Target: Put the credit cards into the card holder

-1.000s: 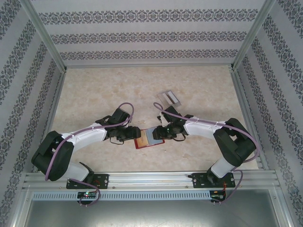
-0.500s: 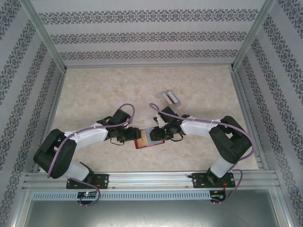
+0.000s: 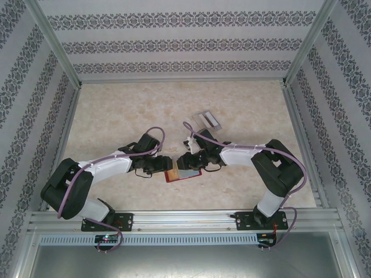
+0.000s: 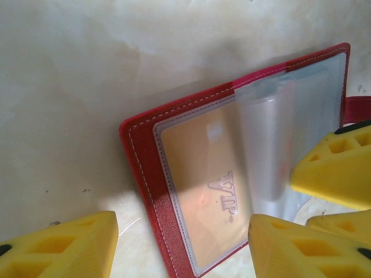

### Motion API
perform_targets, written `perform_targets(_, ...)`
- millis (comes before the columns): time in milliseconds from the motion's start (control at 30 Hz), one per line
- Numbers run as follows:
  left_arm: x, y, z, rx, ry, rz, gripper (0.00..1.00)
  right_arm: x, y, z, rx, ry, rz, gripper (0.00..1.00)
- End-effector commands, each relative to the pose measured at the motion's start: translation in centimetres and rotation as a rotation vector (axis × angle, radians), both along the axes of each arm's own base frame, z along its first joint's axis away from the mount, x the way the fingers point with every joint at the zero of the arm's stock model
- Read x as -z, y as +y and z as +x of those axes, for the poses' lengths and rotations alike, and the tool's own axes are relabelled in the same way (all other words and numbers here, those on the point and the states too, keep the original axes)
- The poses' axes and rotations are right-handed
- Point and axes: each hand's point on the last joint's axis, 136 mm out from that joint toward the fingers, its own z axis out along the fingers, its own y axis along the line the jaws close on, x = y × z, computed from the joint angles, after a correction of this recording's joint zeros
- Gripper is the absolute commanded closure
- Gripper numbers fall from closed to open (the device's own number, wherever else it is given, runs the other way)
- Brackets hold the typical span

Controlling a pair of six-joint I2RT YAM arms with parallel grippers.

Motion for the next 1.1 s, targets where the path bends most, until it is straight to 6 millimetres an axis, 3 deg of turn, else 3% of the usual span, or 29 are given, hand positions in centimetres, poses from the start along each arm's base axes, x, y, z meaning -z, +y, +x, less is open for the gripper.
perform_targets(0,-1.0,0.0,0.2,-0.016,-0.028,-0.017,0.39,-1.0,1.1,0.1,-0.018,0.018,0.099,0.59)
perform_targets(300,-3.2,2.4,0.5,-0.1,-0.092,-0.006,0.39,-1.2,3.2,-0.9,-0.072,0.023,0.135,0.59)
perform_targets(567,-3.4,4.6,1.0,-0.186,-0.087,0.01,0.38,-2.0,6.6,-2.7,-0.179,0.014,0.18,0.58)
perform_targets(767,-4.0,5.7,1.8,-0.234,-0.096,0.001,0.38,-5.5,8.9,-4.0,-0.249,-0.03,0.252,0.58)
perform_targets(900,-4.6,6.1,2.2,-0.245,-0.097,0.002,0.37,-9.5,8.1,-3.8,-0.242,-0.125,0.29,0.56)
perform_targets(1000,-4.8,5.9,2.6,-0.238,-0.113,-0.011,0.37,-11.9,5.8,-2.5,-0.184,-0.229,0.278,0.54)
perform_targets(1067,-4.7,5.7,2.7,-0.226,-0.104,-0.012,0.36,-13.0,3.2,-1.0,-0.102,-0.299,0.257,0.54)
